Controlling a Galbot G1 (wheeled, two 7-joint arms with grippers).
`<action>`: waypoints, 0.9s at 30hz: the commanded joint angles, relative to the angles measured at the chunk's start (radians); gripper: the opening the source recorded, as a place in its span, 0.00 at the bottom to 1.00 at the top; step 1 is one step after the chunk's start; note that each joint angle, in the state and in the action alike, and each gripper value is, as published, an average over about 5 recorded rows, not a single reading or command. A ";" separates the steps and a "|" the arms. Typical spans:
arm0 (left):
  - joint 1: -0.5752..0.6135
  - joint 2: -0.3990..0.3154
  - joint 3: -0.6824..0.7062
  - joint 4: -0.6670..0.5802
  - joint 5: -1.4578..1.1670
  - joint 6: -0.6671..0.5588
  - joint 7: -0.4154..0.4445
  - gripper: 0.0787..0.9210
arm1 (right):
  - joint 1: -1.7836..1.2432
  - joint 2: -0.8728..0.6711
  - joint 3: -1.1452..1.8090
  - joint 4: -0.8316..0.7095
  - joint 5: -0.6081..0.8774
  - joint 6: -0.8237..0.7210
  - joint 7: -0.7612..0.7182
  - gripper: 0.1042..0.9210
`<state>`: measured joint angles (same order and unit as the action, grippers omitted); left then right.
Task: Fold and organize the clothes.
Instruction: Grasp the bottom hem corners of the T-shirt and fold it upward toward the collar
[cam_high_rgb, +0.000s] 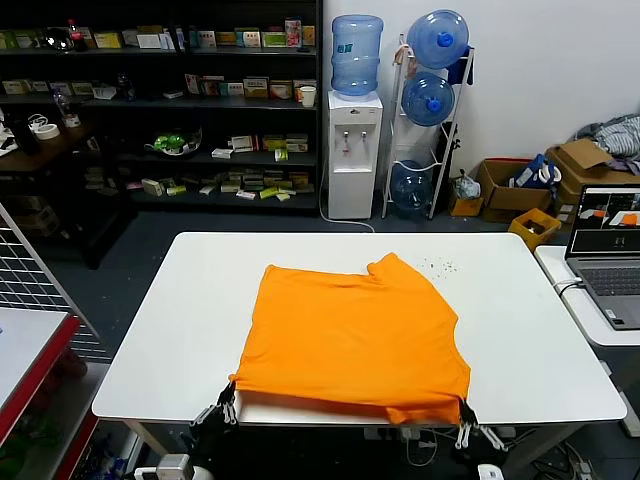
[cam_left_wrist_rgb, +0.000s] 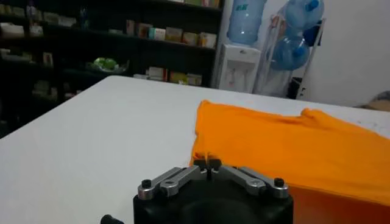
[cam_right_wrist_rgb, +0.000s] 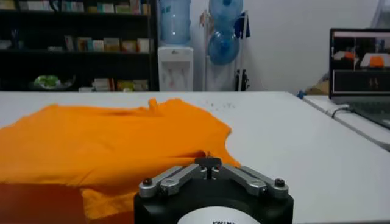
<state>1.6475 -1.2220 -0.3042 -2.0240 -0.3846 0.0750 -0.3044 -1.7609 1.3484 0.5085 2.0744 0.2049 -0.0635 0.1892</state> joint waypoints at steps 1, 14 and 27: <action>-0.240 0.037 0.036 0.085 -0.048 0.005 0.007 0.02 | 0.298 -0.023 -0.017 -0.100 0.037 -0.063 0.019 0.02; -0.364 0.024 0.120 0.225 -0.033 0.040 -0.010 0.02 | 0.459 -0.040 -0.068 -0.243 0.062 -0.136 0.014 0.03; -0.306 0.042 0.097 0.193 -0.016 0.038 0.009 0.33 | 0.374 -0.063 -0.041 -0.236 0.021 -0.089 -0.139 0.44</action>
<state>1.3210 -1.1976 -0.2099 -1.8203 -0.4083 0.1126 -0.3039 -1.3722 1.2972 0.4558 1.8537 0.2453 -0.1679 0.1183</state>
